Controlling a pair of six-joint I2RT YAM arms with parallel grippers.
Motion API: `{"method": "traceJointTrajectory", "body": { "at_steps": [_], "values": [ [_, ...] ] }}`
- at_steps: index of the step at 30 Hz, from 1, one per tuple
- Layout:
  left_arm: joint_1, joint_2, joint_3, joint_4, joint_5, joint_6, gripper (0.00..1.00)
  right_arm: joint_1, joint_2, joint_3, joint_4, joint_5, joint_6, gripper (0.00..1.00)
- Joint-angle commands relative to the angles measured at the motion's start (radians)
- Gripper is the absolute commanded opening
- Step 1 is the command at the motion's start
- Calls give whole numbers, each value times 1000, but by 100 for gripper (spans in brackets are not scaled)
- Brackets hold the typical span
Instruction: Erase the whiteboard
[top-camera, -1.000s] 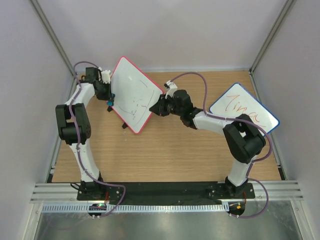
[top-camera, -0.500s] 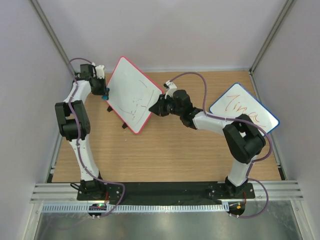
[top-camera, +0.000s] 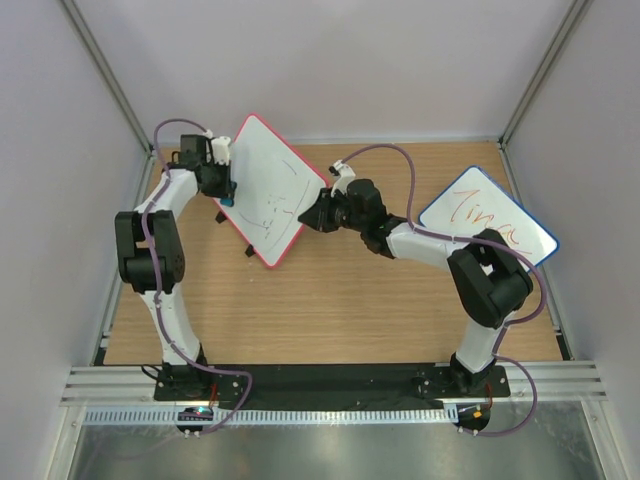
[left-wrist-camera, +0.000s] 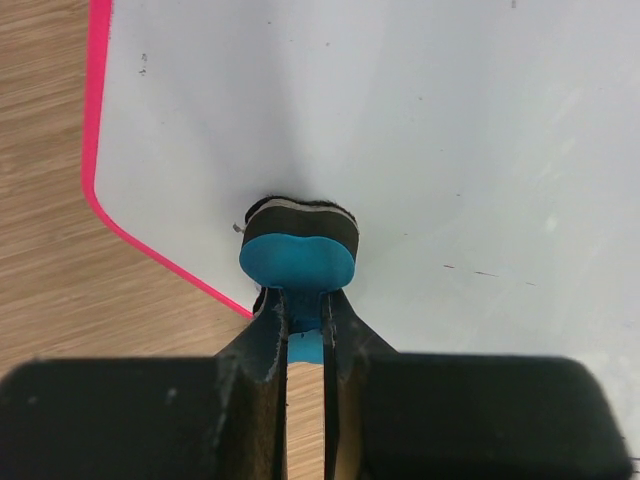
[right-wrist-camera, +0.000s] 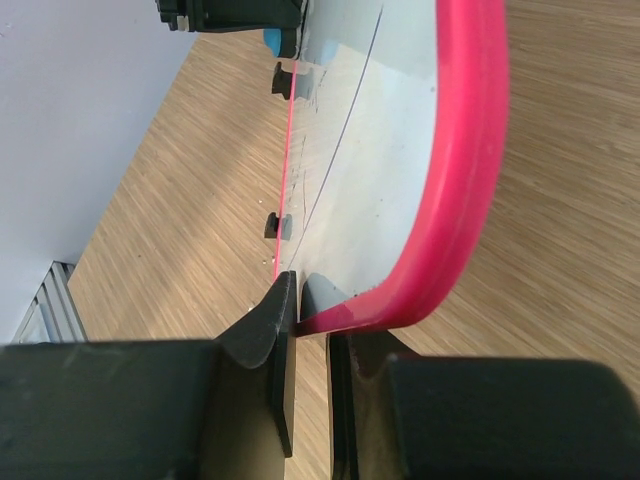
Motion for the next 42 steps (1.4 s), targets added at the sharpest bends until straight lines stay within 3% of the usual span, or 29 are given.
{"method": "traceJointTrajectory", "body": {
  "at_steps": [1,8,13,16,21,26,30,42],
  "values": [
    [-119,49,-49,-36,286,-54,0,28,-4,-4,-111,-8,-199,1],
    [-93,32,-56,-39,260,-49,0,28,-7,-13,-109,-1,-202,1],
    [32,58,19,-49,30,-86,0,28,-12,-19,-108,-4,-204,1],
    [58,77,27,-23,-16,-7,0,28,-15,-21,-106,-4,-205,1],
    [62,170,151,-135,43,38,0,28,-21,-25,-109,5,-212,1],
    [65,173,162,-138,13,55,0,28,-16,-19,-112,-1,-215,1],
    [60,169,171,-155,72,25,0,26,-12,-22,-105,-3,-210,1],
    [-165,32,-10,-154,298,58,0,28,-16,-24,-108,3,-212,1]
  ]
}}
